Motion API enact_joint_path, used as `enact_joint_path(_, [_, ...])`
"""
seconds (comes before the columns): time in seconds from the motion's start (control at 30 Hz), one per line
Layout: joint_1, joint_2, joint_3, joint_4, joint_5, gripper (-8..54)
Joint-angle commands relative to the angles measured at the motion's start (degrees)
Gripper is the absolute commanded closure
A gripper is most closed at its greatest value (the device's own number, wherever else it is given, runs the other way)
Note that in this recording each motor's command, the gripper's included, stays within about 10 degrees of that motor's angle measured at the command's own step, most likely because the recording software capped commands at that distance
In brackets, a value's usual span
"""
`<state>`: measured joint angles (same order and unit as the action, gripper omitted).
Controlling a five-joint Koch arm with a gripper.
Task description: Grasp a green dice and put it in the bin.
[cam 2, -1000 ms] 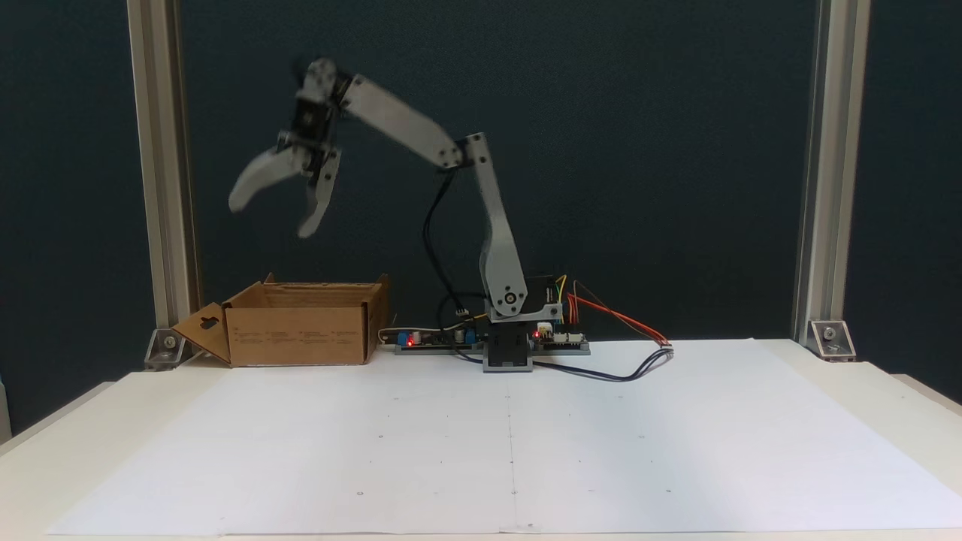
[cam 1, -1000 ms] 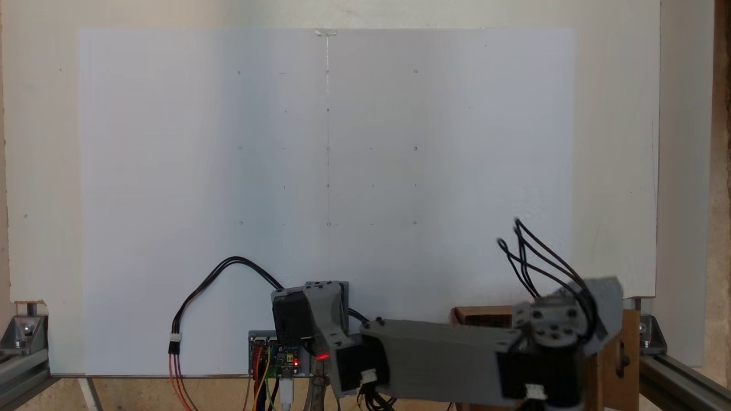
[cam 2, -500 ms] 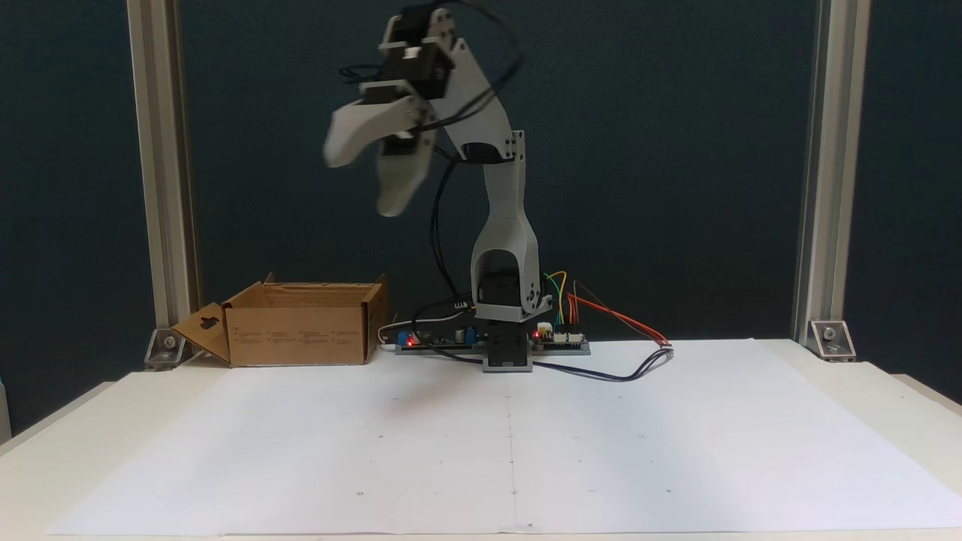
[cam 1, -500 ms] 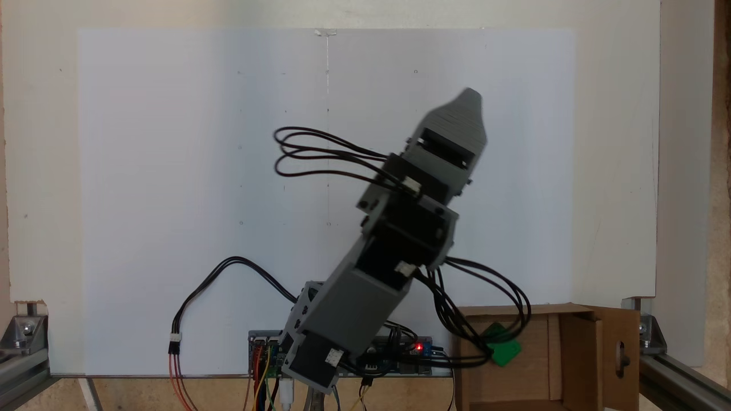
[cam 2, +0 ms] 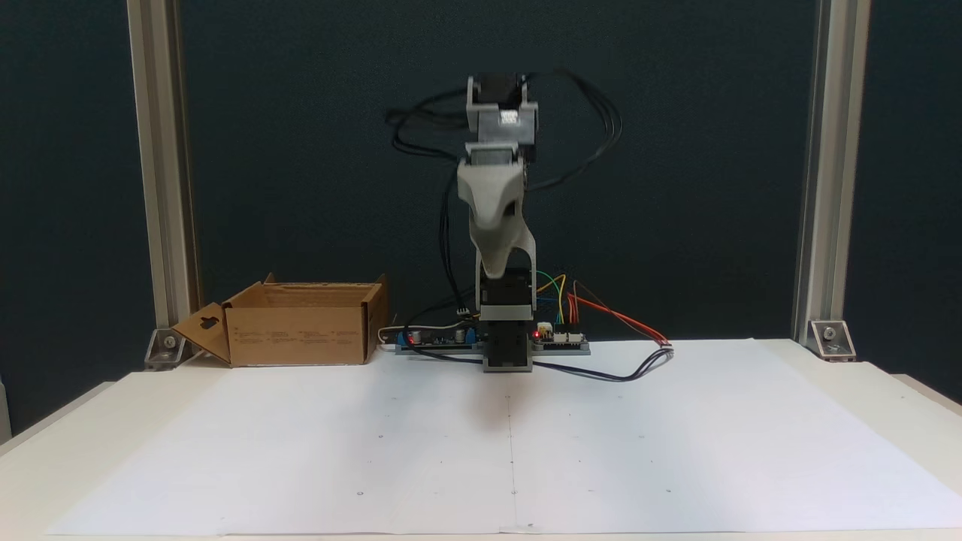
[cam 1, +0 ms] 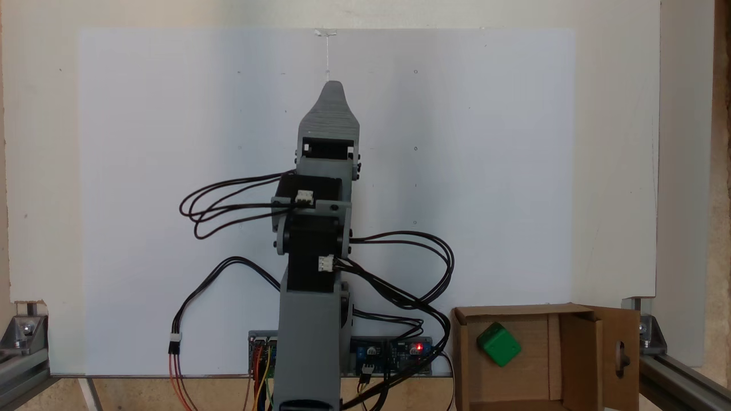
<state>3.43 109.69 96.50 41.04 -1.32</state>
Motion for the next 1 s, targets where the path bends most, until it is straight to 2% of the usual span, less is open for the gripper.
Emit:
enact_joint_path(0.0, [-0.7, 4.2, 3.8, -9.4, 1.5, 1.1])
enact_joint_path(0.23, [-2.5, 14.0, 23.6, -28.2, 1.3, 1.0])
enact_joint_path(0.47, [-3.7, 24.8, 36.4, -46.3, 1.3, 0.3])
enact_joint_path(0.97, [-3.7, 26.3, 54.1, -82.6, -2.2, 0.7])
